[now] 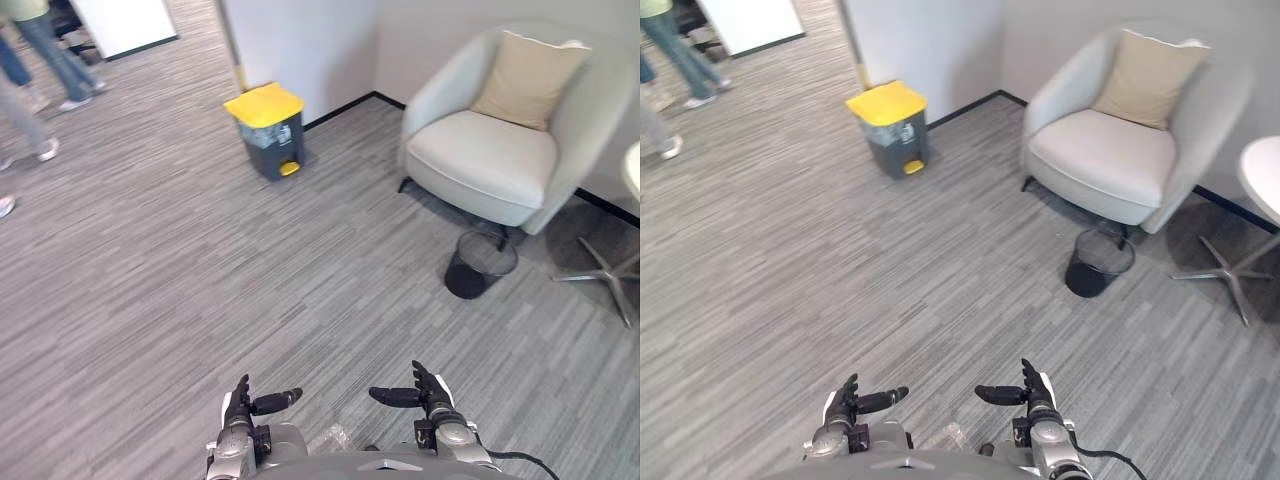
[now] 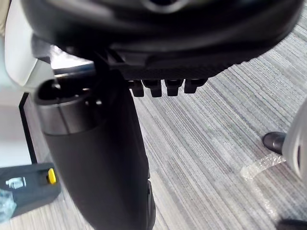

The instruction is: Organize the slippers on the shoe rack

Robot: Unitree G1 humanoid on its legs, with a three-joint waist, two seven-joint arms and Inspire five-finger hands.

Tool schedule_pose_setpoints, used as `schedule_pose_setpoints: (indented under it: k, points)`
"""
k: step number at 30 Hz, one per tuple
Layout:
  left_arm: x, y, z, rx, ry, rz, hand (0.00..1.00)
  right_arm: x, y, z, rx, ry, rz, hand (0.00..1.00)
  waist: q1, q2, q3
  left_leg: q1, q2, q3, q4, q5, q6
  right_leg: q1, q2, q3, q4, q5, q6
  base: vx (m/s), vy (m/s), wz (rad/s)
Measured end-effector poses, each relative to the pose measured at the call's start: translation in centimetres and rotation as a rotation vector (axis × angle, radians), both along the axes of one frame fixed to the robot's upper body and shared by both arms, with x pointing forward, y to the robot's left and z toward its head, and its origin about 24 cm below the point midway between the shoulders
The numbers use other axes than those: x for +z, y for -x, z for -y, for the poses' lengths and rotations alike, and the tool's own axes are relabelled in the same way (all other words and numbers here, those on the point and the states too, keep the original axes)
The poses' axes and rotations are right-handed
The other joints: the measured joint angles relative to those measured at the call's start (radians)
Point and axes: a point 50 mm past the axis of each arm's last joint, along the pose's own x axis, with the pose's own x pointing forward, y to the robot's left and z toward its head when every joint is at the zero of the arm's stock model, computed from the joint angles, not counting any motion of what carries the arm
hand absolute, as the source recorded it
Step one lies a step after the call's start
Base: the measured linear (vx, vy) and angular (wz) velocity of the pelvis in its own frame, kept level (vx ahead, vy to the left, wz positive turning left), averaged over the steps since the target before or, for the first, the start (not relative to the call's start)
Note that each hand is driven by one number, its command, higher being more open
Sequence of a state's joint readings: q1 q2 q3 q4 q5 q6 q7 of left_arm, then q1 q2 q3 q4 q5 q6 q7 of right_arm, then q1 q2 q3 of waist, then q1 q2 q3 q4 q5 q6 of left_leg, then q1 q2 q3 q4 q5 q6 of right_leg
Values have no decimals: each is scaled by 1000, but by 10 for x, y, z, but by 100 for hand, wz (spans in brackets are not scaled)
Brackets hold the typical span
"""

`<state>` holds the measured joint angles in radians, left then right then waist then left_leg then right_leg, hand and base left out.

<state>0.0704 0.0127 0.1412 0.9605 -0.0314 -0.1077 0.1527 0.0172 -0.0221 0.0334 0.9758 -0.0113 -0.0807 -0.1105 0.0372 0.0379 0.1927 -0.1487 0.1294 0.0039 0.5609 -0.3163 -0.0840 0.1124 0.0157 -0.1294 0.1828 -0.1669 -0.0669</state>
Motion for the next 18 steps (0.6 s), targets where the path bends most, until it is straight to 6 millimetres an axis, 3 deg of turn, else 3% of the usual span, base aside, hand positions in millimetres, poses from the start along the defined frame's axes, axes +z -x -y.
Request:
schedule_pose_setpoints:
  k: [1,2,3,4,5,8,12,18]
  points:
    - [0,0,0,-1,-2,0,100,0,0,0,-9,-3,0,100,0,-1,1,3,-12,-26,-32,3,0,1,-3,10,1,0,4,138,160,-114]
    - [-1,1,2,-6,-1,-6,100,0,1,2,-29,-4,1,100,0,6,-3,18,-42,-115,-152,65,-7,0,-3,45,5,-2,25,142,168,-95]
    - [-2,3,6,-6,11,-13,100,-1,3,9,-40,12,-7,100,0,33,-11,25,-45,-164,-200,174,-13,7,18,86,4,-14,48,183,215,-90]
    - [-2,0,3,-14,5,-13,100,-1,3,9,-47,12,-9,100,-1,20,-6,35,-53,-152,-188,175,-12,18,5,103,2,-12,60,217,255,-68]
    - [-1,1,-2,-14,-9,-14,100,-2,8,7,-79,-5,-15,100,-2,-12,-23,60,-67,-127,-220,173,-7,16,-25,115,2,-17,81,205,232,-40]
    - [-2,6,-9,-8,-25,-31,100,-5,15,1,-110,-28,-35,100,6,-45,-44,106,-90,-69,-284,183,13,16,-60,160,-8,-20,97,141,148,-41]
    - [-5,10,-4,-9,-11,-53,100,-7,20,8,-161,-25,-54,100,6,-39,-56,180,-102,-17,-387,214,38,33,-82,202,-37,-8,114,61,71,-37]
    - [-6,14,-3,-3,7,-61,100,-9,25,16,-228,-24,-74,100,4,-37,-63,232,-96,6,-483,255,31,31,-77,217,-43,3,114,2,-11,-11]
